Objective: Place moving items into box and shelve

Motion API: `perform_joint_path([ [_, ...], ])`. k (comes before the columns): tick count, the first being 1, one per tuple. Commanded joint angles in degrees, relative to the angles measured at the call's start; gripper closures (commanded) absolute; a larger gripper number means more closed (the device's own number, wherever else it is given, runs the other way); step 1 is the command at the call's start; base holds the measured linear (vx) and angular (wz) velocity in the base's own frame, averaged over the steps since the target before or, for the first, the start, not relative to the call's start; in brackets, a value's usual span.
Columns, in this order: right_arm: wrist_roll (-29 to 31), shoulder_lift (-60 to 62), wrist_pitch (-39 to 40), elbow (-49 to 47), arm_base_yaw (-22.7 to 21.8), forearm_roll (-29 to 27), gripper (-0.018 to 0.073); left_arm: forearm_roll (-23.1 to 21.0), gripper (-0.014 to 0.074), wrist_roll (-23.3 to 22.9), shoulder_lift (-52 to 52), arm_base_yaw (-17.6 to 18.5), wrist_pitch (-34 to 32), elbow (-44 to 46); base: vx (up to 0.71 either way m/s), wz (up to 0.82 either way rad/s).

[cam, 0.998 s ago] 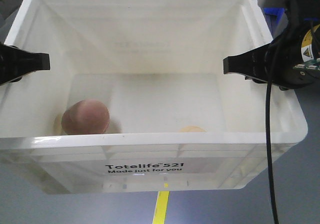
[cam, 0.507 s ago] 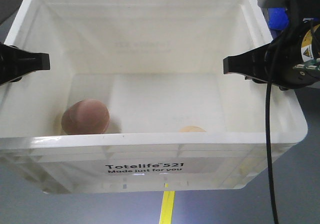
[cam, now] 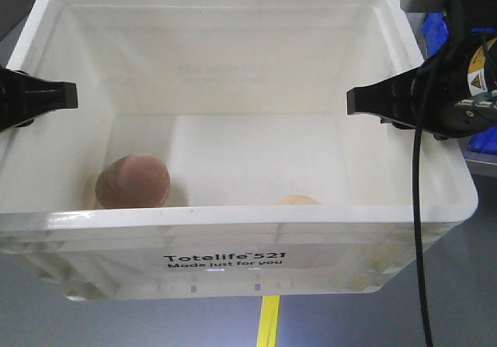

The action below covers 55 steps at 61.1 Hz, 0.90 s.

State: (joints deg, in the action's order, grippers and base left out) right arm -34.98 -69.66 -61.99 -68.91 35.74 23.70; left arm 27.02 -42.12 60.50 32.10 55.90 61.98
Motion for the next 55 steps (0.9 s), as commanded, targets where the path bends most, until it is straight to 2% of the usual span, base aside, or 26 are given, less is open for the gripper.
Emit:
perform_joint_path([
  [1, -0.1, 2.2, 4.3, -2.3, -0.2, 4.7, 0.0474, 5.4, 0.0501, -0.5, -1.5, 0.2, -5.7, 2.3, 0.42, 0.0],
  [55, -0.1, 2.2, 4.3, -2.3, -0.2, 4.7, 0.0474, 5.4, 0.0501, -0.5, -1.5, 0.2, -5.7, 2.3, 0.42, -0.06],
])
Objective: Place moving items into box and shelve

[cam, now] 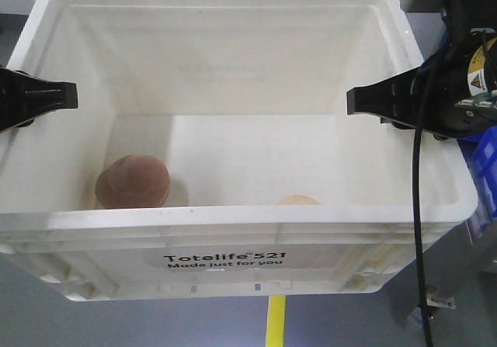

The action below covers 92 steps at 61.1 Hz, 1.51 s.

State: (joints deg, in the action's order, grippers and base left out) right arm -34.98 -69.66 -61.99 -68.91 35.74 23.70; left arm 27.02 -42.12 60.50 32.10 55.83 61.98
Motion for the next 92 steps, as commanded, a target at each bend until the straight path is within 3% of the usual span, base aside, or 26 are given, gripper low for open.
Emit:
perform_joint_path([
  [1, -0.1, 2.2, 4.3, -2.3, -0.2, 4.7, 0.0474, 5.4, 0.0501, -0.5, -1.5, 0.2, -5.6, 2.3, 0.4, -0.07],
  [92, -0.1, 2.2, 4.3, -2.3, -0.2, 4.7, 0.0474, 5.4, 0.0501, -0.5, -1.5, 0.2, -5.6, 2.3, 0.4, -0.08],
])
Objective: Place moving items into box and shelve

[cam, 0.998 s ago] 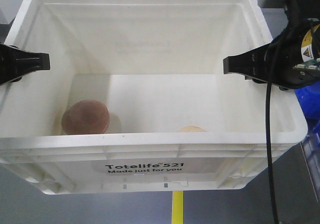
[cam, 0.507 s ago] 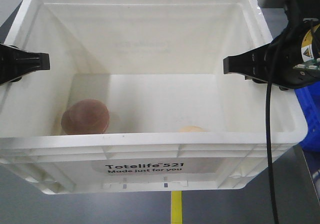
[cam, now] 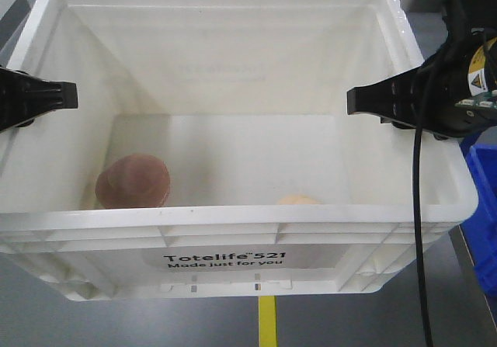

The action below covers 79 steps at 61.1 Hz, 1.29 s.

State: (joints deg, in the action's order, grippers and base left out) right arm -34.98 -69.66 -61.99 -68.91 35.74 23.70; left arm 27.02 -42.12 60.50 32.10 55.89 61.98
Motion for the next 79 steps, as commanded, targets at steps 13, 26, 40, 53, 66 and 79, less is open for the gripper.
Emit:
perform_joint_path([
  [13, -0.1, 2.2, 4.3, -2.3, -0.2, 4.7, 0.0474, 5.4, 0.0501, -0.5, -1.5, 0.2, -5.7, 2.3, 0.42, -0.07],
  [26, -0.1, 2.2, 4.3, -2.3, -0.2, 4.7, 0.0474, 5.4, 0.0501, -0.5, -1.5, 0.2, -5.7, 2.3, 0.43, -0.04],
  [40, -0.1, 2.2, 4.3, -2.3, -0.2, 4.7, 0.0474, 5.4, 0.0501, -0.5, -1.5, 0.2, -5.7, 2.3, 0.44, -0.02],
  [53, -0.1, 2.2, 4.3, -2.3, -0.2, 4.7, 0.0474, 5.4, 0.0501, -0.5, -1.5, 0.2, -5.7, 2.3, 0.45, -0.02],
  [66, -0.1, 2.2, 4.3, -2.3, -0.2, 4.7, 0.0474, 5.4, 0.0501, -0.5, -1.5, 0.2, -5.7, 2.3, 0.46, -0.04],
  [79, -0.1, 2.2, 4.3, -2.3, -0.2, 4.7, 0.0474, 5.4, 0.0501, -0.5, -1.5, 0.2, -5.7, 2.3, 0.44, -0.06],
])
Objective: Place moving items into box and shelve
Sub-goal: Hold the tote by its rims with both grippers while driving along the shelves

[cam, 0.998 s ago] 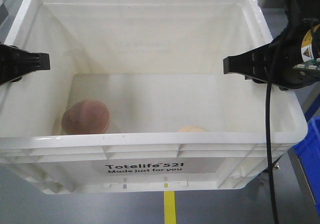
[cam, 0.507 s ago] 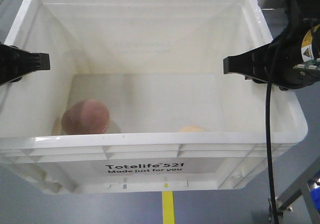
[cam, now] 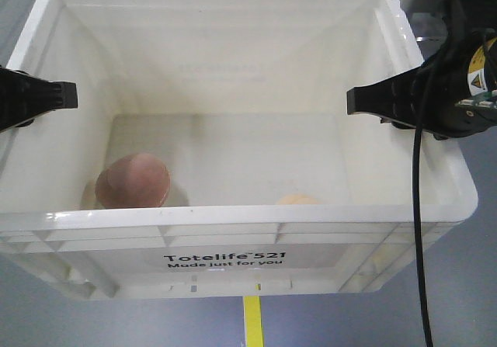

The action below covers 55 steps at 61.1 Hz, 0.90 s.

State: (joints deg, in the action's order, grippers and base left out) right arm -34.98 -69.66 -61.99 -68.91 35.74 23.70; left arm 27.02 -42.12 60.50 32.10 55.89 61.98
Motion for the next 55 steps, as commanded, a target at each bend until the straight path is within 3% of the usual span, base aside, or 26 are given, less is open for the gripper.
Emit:
perform_joint_path([
  [1, -0.1, 2.2, 4.3, -2.3, -0.2, 4.7, 0.0474, 5.4, 0.0501, -0.5, -1.5, 0.2, -5.7, 2.3, 0.43, -0.06],
  [55, -0.1, 2.2, 4.3, -2.3, -0.2, 4.8, 0.0474, 5.4, 0.0501, -0.5, -1.5, 0.2, -5.7, 2.3, 0.41, -0.02],
])
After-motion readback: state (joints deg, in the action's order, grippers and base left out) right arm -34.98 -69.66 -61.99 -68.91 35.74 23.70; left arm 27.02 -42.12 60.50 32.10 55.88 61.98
